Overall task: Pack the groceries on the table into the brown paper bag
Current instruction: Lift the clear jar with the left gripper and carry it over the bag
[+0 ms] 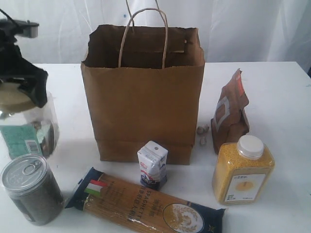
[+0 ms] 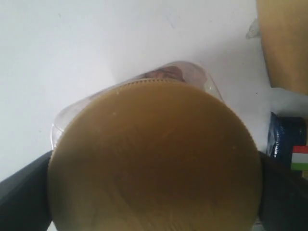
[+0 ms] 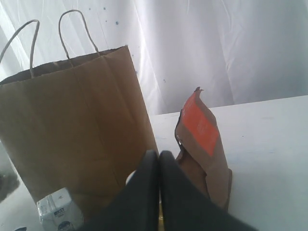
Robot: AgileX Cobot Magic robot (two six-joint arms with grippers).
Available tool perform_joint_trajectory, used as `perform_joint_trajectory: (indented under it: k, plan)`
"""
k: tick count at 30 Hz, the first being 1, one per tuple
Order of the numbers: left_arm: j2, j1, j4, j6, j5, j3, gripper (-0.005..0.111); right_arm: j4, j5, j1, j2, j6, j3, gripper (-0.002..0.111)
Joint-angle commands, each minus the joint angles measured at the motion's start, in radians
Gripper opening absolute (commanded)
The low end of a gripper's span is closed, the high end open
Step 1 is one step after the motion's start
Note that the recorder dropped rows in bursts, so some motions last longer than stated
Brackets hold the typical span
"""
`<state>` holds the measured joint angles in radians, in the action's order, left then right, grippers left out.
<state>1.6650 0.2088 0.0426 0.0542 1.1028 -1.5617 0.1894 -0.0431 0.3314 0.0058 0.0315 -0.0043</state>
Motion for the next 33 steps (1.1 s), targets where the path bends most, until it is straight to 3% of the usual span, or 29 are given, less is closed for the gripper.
perform_joint_trajectory:
  k: [1, 5, 10, 16, 24, 29, 33]
  plan:
    - [-0.107, 0.002, -0.019, -0.001, 0.074, -0.149, 0.000, -0.003, 0.005, -0.003, -0.006, -0.010, 0.004, 0.000]
    - [-0.175, 0.002, -0.095, -0.006, 0.071, -0.252, 0.000, -0.003, 0.002, -0.003, -0.006, -0.010, 0.004, 0.000]
    - [-0.208, 0.002, -0.361, 0.000, 0.067, -0.436, 0.000, -0.003, 0.002, -0.003, -0.006, -0.010, 0.004, 0.000]
    - [-0.206, 0.006, -0.449, 0.021, 0.026, -0.545, 0.000, -0.003, 0.004, -0.003, -0.006, -0.010, 0.004, 0.000]
    - [-0.057, 0.228, -0.324, 0.030, 0.009, -0.681, 0.000, -0.003, 0.004, -0.003, -0.006, -0.010, 0.004, 0.000]
    - [0.005, 0.293, -0.257, 0.030, -0.023, -0.741, 0.000, -0.003, 0.004, -0.003, -0.006, -0.010, 0.004, 0.000]
    - [0.034, 0.305, -0.231, 0.030, -0.032, -0.794, 0.000, -0.003, 0.004, -0.003, -0.006, -0.010, 0.004, 0.000]
